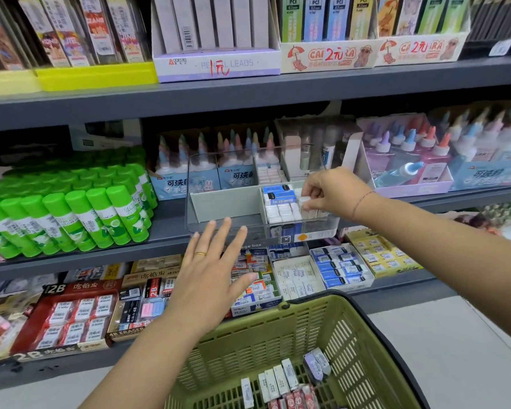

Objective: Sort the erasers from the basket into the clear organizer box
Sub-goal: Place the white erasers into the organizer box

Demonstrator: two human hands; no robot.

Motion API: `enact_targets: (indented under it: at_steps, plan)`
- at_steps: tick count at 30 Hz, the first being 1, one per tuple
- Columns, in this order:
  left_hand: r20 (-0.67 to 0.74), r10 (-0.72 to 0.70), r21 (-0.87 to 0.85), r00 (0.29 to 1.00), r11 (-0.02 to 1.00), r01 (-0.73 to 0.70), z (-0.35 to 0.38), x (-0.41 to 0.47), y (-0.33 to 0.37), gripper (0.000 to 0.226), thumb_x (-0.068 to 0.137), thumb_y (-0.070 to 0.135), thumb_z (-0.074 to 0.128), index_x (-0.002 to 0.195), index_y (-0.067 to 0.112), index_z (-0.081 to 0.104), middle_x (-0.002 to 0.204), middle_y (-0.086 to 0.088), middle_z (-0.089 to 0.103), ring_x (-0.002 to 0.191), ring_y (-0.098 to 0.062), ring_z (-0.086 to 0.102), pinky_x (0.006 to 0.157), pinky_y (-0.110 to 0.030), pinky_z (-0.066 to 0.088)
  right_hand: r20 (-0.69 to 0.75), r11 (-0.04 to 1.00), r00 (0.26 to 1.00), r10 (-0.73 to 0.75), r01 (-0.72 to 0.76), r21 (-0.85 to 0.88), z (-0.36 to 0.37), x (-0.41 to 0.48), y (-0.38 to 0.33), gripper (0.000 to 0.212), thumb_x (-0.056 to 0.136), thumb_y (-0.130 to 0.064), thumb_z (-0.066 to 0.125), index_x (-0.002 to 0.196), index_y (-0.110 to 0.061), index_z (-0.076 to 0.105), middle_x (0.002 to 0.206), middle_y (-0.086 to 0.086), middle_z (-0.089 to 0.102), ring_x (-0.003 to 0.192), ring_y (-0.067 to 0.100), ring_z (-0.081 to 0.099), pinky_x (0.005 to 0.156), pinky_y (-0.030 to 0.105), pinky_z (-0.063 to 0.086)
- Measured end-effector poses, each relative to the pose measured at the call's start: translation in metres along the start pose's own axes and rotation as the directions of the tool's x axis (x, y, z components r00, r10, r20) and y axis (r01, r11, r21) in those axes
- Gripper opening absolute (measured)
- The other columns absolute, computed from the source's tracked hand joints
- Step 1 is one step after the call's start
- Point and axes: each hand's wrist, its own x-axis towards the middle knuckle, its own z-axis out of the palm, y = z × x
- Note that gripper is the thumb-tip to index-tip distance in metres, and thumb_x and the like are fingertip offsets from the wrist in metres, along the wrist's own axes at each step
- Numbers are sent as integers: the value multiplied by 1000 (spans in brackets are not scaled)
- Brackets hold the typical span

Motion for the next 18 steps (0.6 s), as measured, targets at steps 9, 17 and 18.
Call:
enact_targets:
  at_steps: [9,17,18]
  plan:
    - [16,8,12,1000,1000,-8,4,2,-2,70,75,72,-4,131,44,-36,148,13,-35,137,-9,-37,111,-30,-25,-43,996,999,3,-7,-93,13,-1,-1,20,79,-31,74,81,-23,55,70,-11,54,75,17,59,68,28,47]
    - [-127,-24,-202,992,979,-3,3,-25,-14,69,89,62,19,151,32,15,156,17,4,145,-3,0,117,-27,-7,-115,993,993,37,-49,-108,-6,-12,-11,20,89,-33,62,98,-16,69,93,2,69,82,18,60,70,25,41]
    - [-129,-57,-221,990,975,27,9,-35,-22,67,90,59,24,150,28,23,157,13,14,145,-7,9,118,-29,-1,-228,998,973,22,-36,-58,-5,-21,-15,21,90,-33,60,98,-16,69,92,3,67,82,19,58,71,27,42]
